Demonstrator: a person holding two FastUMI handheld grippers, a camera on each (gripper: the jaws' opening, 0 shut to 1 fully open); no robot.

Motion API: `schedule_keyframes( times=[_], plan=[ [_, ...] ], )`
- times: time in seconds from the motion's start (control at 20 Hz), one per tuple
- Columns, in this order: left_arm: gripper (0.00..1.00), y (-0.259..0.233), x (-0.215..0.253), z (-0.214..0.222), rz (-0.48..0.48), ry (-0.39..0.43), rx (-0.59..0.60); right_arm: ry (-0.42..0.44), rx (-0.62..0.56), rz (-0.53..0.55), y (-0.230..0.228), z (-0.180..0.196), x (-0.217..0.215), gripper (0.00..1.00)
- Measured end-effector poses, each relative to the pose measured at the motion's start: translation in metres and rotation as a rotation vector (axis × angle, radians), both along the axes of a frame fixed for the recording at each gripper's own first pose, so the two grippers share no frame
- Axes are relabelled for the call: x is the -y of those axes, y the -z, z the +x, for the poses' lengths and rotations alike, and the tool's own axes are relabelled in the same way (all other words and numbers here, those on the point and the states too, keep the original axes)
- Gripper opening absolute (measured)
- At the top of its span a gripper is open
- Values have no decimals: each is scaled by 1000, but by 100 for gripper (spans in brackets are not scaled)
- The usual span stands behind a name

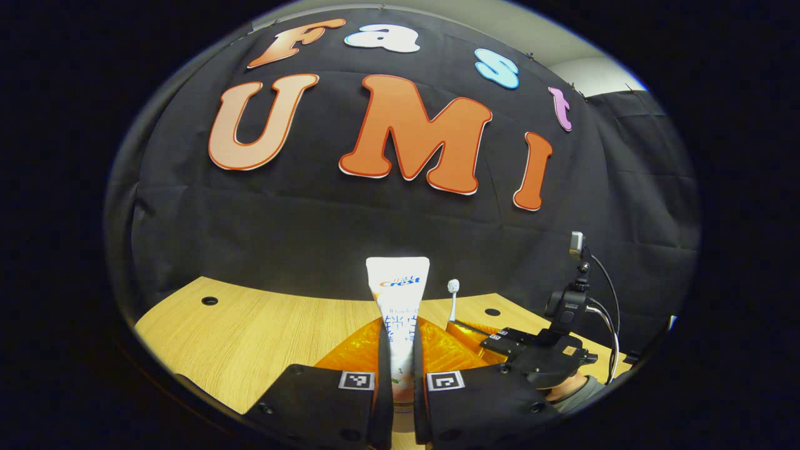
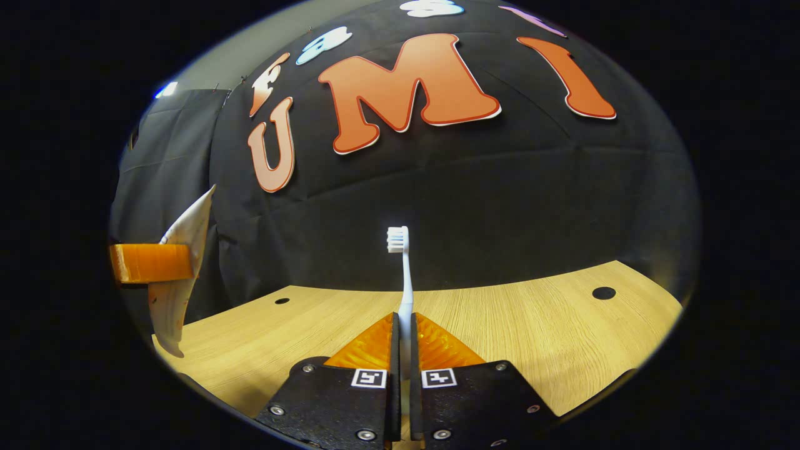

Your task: Put the toothbrush and toothpaste on the desktop into the cup, then pick up the cup and place it on the coaster on the desktop.

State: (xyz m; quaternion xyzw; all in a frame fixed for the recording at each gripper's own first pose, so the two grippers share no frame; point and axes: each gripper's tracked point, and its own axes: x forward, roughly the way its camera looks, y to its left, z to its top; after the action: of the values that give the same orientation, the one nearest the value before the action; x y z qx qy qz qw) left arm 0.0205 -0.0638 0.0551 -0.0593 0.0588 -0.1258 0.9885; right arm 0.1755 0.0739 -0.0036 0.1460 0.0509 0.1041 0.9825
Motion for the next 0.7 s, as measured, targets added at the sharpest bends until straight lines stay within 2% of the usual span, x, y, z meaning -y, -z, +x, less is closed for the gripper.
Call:
schedule_keyframes(
  times=[0.15,0.35,0.45,0.5,0.6,0.7],
  plan=[
    [16,-2,14,9,-1,15,14,19,-30,-27,4,-6,13,7],
    [17,-6,22,21,-29,16,27,16,-30,5,-1,-20,20,10],
    [17,-10,16,32,-13,-7,68,22,-32,-2,-1,-27,24,16],
    [16,-12,18,37,-24,-4,84,20,-31,-11,-1,-30,25,24],
    [17,-15,20,46,-37,-2,114,33,-14,-32,-5,-39,31,34],
    [16,-11,22,56,-24,-17,128,45,-8,-46,-5,-45,36,41]
  ],
)
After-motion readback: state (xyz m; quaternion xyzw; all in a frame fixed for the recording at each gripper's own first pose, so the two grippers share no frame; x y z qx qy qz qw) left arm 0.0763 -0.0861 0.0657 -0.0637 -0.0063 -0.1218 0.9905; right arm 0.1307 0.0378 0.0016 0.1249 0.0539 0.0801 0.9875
